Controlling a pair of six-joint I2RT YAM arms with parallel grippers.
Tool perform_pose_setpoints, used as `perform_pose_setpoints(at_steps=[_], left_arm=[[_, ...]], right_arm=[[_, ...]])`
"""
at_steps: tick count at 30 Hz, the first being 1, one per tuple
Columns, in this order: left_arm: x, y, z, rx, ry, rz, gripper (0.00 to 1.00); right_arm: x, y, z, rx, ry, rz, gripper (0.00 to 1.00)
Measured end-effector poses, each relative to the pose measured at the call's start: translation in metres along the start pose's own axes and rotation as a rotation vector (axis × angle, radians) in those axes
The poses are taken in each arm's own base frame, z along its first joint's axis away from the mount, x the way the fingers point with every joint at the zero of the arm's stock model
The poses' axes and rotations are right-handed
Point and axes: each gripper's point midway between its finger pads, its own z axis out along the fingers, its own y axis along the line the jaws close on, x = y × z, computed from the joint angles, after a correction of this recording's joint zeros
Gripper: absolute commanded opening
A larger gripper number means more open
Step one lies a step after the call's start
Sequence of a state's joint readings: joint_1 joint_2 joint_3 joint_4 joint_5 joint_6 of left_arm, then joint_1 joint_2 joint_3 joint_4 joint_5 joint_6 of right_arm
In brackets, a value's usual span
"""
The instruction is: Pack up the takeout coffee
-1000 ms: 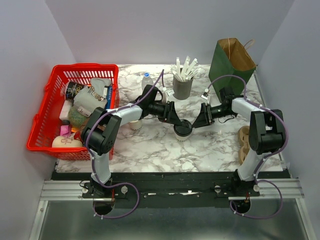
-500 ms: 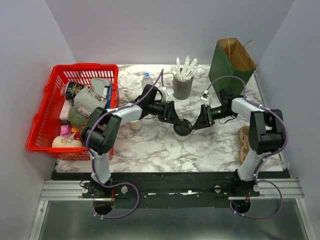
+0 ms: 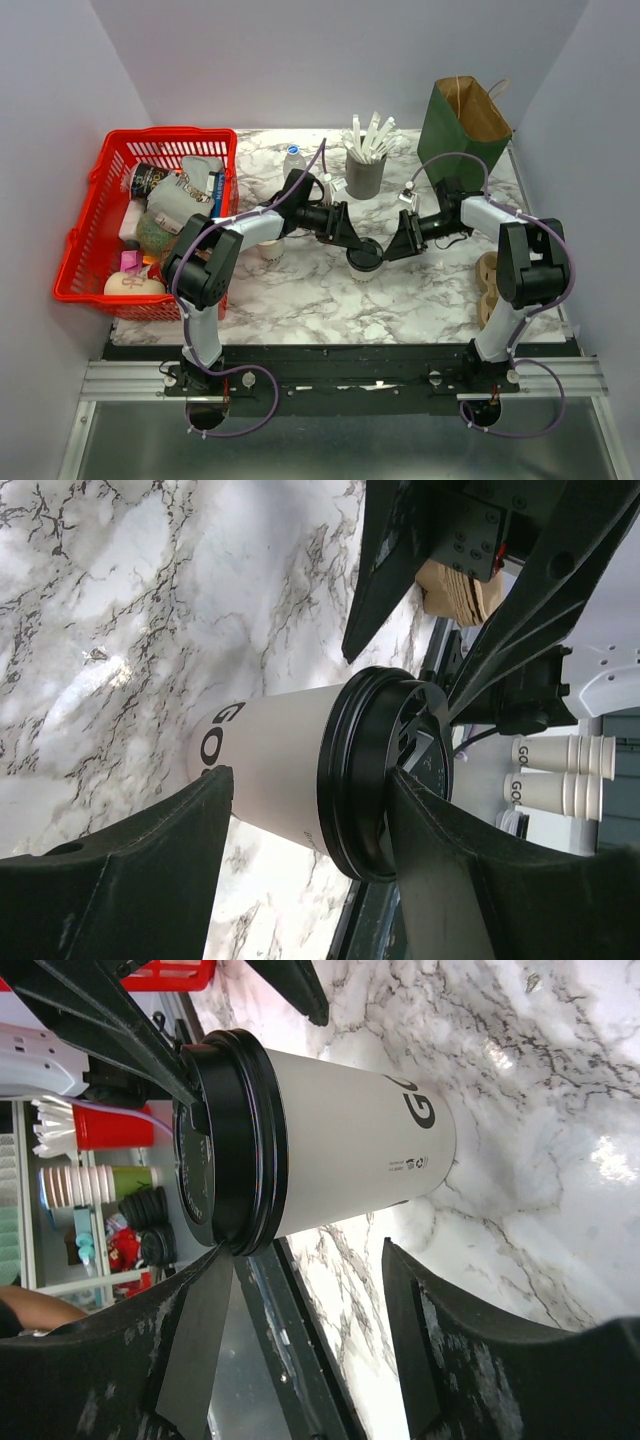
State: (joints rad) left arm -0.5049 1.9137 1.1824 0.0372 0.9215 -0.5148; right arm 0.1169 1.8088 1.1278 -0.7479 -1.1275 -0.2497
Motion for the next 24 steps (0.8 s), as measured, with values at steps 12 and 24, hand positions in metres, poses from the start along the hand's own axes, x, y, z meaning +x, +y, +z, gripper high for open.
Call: perform_pose_setpoints(at_steps=[12,24], left_arm=[[0.004,0.001,0.001,0.022,-0.015,-0.009,0.69],[0.003,0.0,0.002,0.073,-0.078,0.022,0.69]], right_arm=[[0.014,-0.001,0.008,0.056,0.051,0.076,0.61],[0.009,0.005,0.001,0.246,-0.01,-0.128,0.69]])
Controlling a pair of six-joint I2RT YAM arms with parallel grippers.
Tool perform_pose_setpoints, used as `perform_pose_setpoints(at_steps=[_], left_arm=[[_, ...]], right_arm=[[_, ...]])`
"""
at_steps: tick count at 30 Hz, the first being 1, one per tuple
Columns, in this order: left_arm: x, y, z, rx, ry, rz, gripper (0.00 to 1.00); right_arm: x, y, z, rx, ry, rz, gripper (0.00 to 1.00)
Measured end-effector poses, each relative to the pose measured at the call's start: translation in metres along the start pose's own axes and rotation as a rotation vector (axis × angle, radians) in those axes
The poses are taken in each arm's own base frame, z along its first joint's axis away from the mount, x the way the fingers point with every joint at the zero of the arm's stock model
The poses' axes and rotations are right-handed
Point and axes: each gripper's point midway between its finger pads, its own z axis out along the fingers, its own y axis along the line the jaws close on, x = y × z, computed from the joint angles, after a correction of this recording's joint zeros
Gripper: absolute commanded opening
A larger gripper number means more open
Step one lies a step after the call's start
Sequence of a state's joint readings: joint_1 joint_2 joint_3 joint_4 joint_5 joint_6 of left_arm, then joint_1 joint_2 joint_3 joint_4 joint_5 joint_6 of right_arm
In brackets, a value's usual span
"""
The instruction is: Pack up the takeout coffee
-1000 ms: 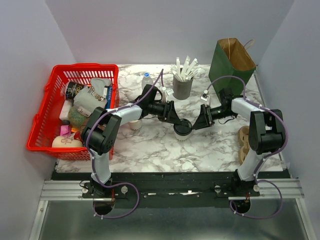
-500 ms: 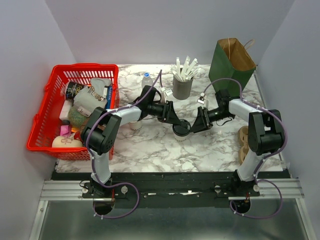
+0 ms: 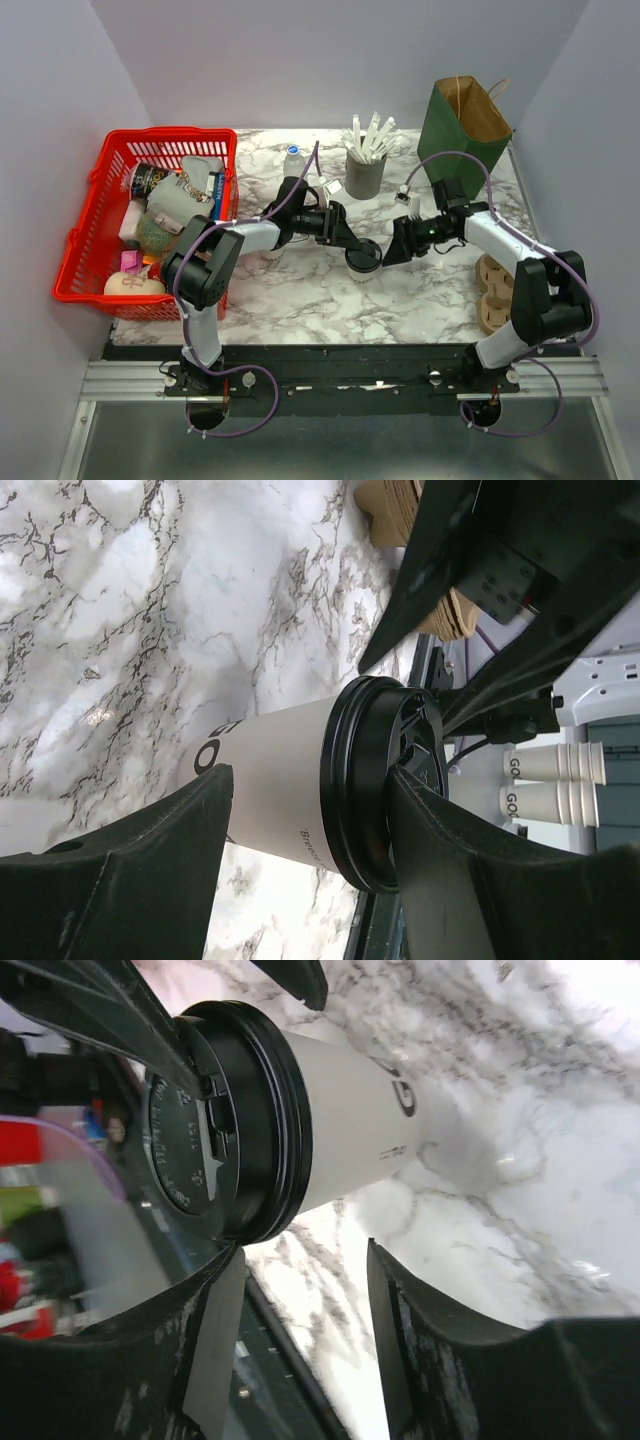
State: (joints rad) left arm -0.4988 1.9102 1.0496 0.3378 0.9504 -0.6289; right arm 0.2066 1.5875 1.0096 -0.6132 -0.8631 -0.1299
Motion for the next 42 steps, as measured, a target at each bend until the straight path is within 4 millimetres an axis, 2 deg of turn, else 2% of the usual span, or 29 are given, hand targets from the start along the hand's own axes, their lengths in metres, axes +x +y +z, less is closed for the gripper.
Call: perform_pose_setpoints(at_steps=[1,2,5,10,12,15,19,21,37,42], left_arm=[[0.0,0.0,0.0,0.0,-0.001,0.004,0.69],[0.0,0.0,0.0,0.0,-0.001,0.007,0.69],[-0.001,-0.001,-0.001,-0.002,-0.001,0.016,0.69],[-0.001,-0.001,-0.001,-0.005,0.0,0.019,0.69],[-0.001,-0.001,-0.001,-0.006,0.0,0.021,0.69],[-0.002,-0.002,-0.001,-0.007,0.0,0.022,0.69],[-0.002,-0.002,-0.001,-0.009,0.004,0.023,0.69],[-0.002,-0.002,-0.001,-0.01,0.004,0.025,0.69],[0.001,-0.004,-0.005,-0.02,0.0,0.026,0.69],[0.001,-0.004,-0.005,-0.021,0.0,0.02,0.69]], right_arm=[[-0.002,0.0,-0.002,0.012,-0.011,-0.043,0.75],[-0.003,0.0,-0.005,0.029,-0.02,-0.093,0.87],[-0.013,0.011,-0.021,0.038,-0.065,-0.298,0.98],[-0.049,0.046,-0.049,0.015,-0.17,-0.713,1.0],[-0.061,0.056,-0.049,-0.016,-0.167,-0.834,1.0],[-0.068,0.063,-0.032,-0.075,-0.111,-0.956,1.0],[-0.056,0.059,-0.006,-0.146,-0.014,-1.015,1.0],[-0.047,0.058,0.001,-0.167,0.024,-1.034,1.0],[-0.035,0.051,0.025,-0.16,0.135,-1.114,1.0],[-0.038,0.051,0.03,-0.164,0.142,-1.128,0.91]])
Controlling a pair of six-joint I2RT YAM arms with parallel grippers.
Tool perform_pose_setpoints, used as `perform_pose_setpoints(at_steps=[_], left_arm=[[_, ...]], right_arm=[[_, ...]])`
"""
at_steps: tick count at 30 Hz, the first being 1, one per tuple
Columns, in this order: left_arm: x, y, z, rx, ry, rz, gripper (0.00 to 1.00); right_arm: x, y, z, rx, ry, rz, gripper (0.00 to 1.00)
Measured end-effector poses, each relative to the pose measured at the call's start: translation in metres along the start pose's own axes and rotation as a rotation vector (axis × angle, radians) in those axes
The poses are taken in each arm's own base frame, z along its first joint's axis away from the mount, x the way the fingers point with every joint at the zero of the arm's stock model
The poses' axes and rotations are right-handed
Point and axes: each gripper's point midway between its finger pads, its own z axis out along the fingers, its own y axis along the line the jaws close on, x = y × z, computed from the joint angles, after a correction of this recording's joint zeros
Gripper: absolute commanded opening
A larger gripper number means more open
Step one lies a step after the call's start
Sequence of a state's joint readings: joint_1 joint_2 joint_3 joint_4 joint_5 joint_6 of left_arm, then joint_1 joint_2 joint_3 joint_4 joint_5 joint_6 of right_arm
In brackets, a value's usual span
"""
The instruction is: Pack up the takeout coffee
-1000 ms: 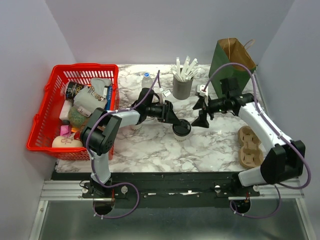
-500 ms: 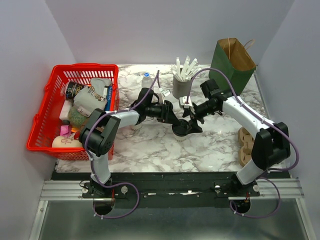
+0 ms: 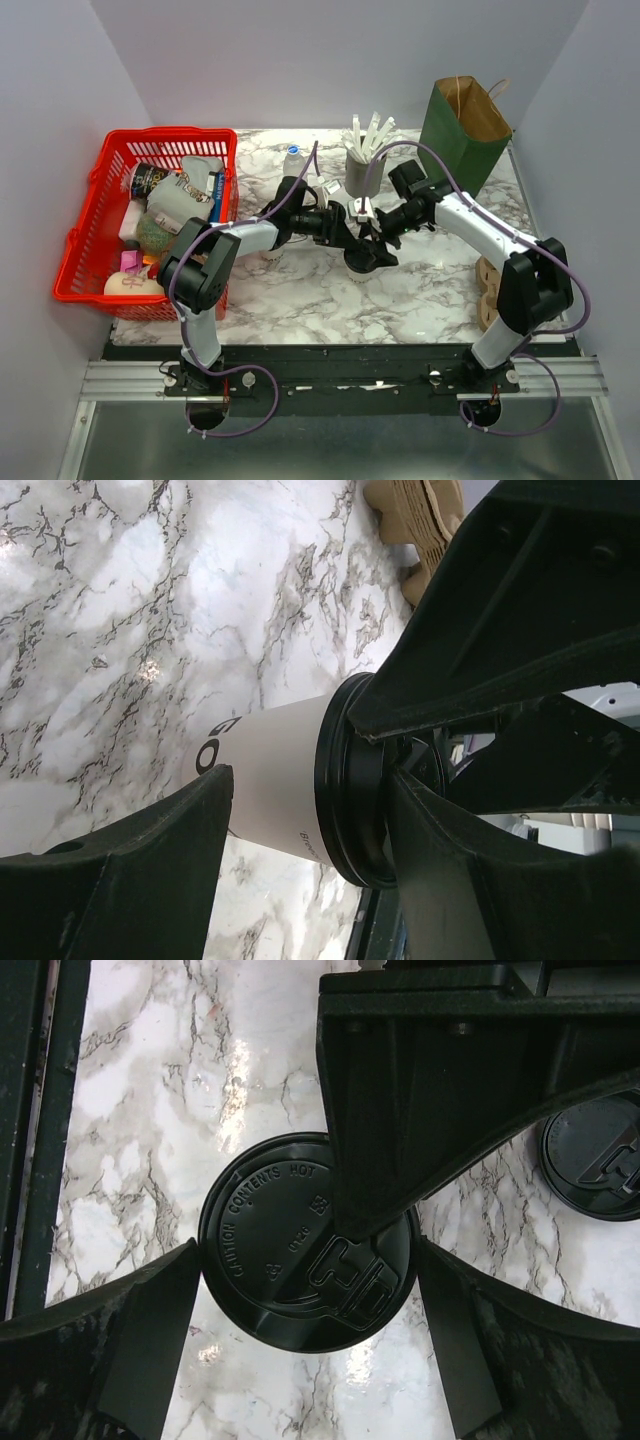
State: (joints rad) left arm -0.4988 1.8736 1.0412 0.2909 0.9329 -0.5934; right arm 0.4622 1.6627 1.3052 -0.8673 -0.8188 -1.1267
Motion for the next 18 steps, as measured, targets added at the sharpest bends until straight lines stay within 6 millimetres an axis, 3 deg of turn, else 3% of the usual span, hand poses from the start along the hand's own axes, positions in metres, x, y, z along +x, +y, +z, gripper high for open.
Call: perform_pose_setpoints(at_steps=[18], left_arm=[[0.006,-0.005,-0.002,0.031,0.024,-0.029,0.69]], right_arm=[[0.008,0.009,0.011,0.08,0.059,-0.094,0.81]])
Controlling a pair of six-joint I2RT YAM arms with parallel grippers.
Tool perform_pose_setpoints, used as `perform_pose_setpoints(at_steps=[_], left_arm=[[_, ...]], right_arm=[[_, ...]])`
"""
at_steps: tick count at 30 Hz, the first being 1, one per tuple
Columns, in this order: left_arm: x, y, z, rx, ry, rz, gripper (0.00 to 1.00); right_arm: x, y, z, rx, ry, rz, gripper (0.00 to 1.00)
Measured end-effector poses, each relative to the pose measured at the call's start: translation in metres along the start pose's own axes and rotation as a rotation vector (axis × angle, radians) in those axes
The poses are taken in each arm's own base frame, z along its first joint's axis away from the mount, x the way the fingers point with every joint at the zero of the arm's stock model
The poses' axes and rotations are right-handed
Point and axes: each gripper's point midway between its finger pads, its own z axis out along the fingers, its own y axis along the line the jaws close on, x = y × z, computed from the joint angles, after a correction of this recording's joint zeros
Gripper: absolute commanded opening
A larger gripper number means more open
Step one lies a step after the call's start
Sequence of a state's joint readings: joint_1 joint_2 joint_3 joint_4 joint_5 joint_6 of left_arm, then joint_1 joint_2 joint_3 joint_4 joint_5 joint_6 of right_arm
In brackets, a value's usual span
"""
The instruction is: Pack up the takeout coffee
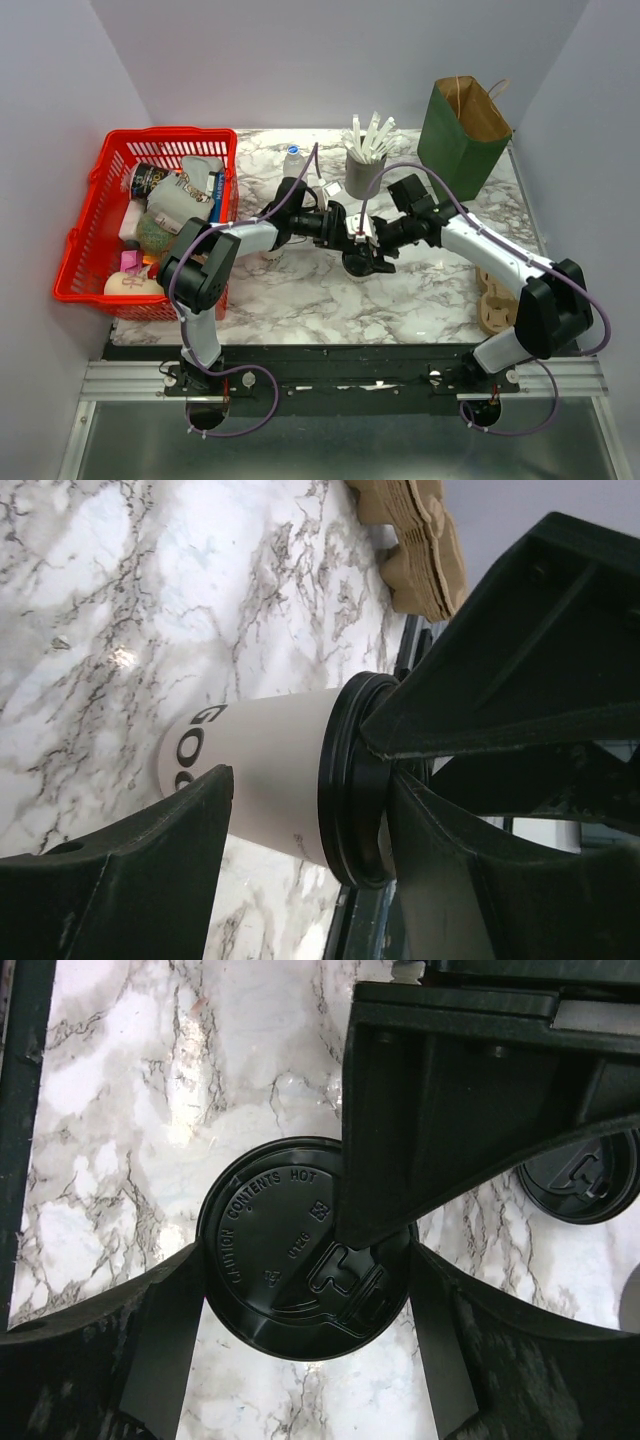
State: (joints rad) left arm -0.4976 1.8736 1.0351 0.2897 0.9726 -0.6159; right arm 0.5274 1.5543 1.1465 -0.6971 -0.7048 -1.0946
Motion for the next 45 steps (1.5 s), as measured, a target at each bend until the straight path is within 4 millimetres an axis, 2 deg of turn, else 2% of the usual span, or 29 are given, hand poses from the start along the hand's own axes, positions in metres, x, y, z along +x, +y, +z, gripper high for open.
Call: perform_pose_setpoints(at_steps=[4,8,12,18,19,24,30,36,43,45], left_arm=[[0.0,-0.003,-0.001,0.017,0.004,-0.005,0.7],[-0.01,0.001,-0.005,0.004,-0.025,0.008,0.7],[-0.018,0.005,-0.005,-0.019,-0.045,0.016,0.7],[-0.028,0.013,-0.006,-0.065,-0.078,0.014,0.77],[-0.029,0.013,-0.006,-0.068,-0.081,0.015,0.99],[-0.048,0.012,-0.013,-0.087,-0.102,0.024,0.99],[-0.086,0.003,-0.034,-0.115,-0.176,0.076,0.99],[-0.108,-0.004,-0.061,-0.148,-0.241,0.091,0.99],[-0.137,-0.002,-0.094,-0.191,-0.314,0.092,0.99],[-0.142,0.0,-0.103,-0.205,-0.333,0.093,0.99]], right_arm=[[-0.003,-0.001,0.005,0.051,0.005,-0.06,0.8],[-0.005,-0.013,0.008,0.096,0.006,-0.051,0.79],[-0.009,-0.026,0.007,0.113,0.005,-0.007,0.8],[-0.007,-0.044,0.004,0.081,-0.009,0.096,0.79],[-0.005,-0.046,0.004,0.077,-0.011,0.111,0.79],[-0.002,-0.05,0.002,0.06,-0.026,0.158,0.79],[-0.003,-0.062,0.005,0.059,-0.03,0.17,0.78],[-0.006,-0.083,0.011,0.071,-0.036,0.188,0.78],[-0.012,-0.113,0.02,0.083,-0.056,0.223,0.78],[-0.014,-0.119,0.022,0.085,-0.063,0.235,0.81]])
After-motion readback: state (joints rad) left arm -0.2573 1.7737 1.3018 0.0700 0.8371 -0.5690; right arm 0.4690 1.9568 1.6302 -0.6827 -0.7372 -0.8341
